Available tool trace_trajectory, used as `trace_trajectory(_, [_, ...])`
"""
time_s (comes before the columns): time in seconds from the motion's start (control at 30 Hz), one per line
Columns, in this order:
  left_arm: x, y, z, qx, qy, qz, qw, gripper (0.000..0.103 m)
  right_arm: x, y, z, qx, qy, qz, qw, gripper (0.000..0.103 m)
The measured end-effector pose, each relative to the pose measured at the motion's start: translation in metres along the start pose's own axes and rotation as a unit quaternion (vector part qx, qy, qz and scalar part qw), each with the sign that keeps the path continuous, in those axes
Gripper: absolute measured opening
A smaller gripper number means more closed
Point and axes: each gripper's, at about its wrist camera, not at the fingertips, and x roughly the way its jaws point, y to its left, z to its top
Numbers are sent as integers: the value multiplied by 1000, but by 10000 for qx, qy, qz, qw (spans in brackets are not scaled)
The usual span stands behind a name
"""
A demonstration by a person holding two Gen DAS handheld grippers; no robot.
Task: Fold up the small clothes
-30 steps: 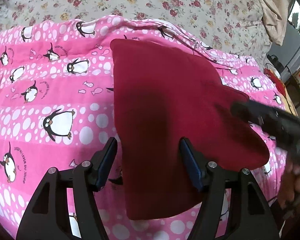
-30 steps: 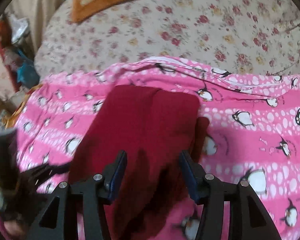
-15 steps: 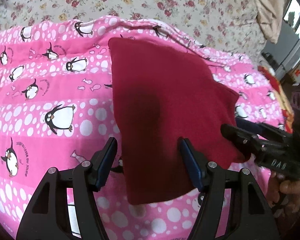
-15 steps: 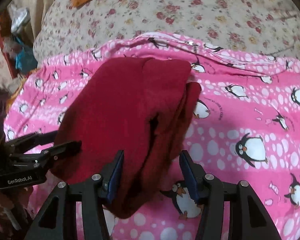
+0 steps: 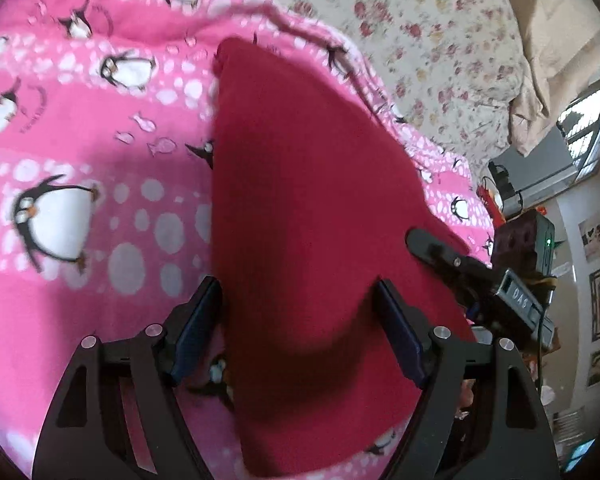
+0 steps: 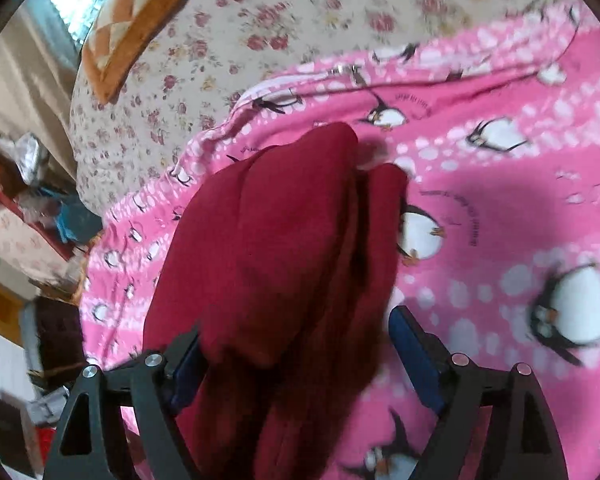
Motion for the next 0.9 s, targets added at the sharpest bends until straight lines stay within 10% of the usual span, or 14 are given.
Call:
trace_trajectory(0.13, [8,-7,8,148,51,-40,9999,80,12,-4,5,31,-50,247,9997,83])
trace_trajectory(0.2, [6,-13,7,367,43,80,9993,75,15,-2,6,45,-13,367,9993,59])
trace_trajectory(0.3, [-11,-25,-3,801,-91,141,9966,59,7,14,2,-246,-124,157,9995,51])
trace_trajectory(0.67, [-107,-19,-102,1063,127,373,9936,59,-34,78,-71,-624,559,771,9935,47])
trace_trajectory(0.9, [-103,-4,-136,852,115,806,9930,62,-27,86,-116,-910,723,101,9932,56])
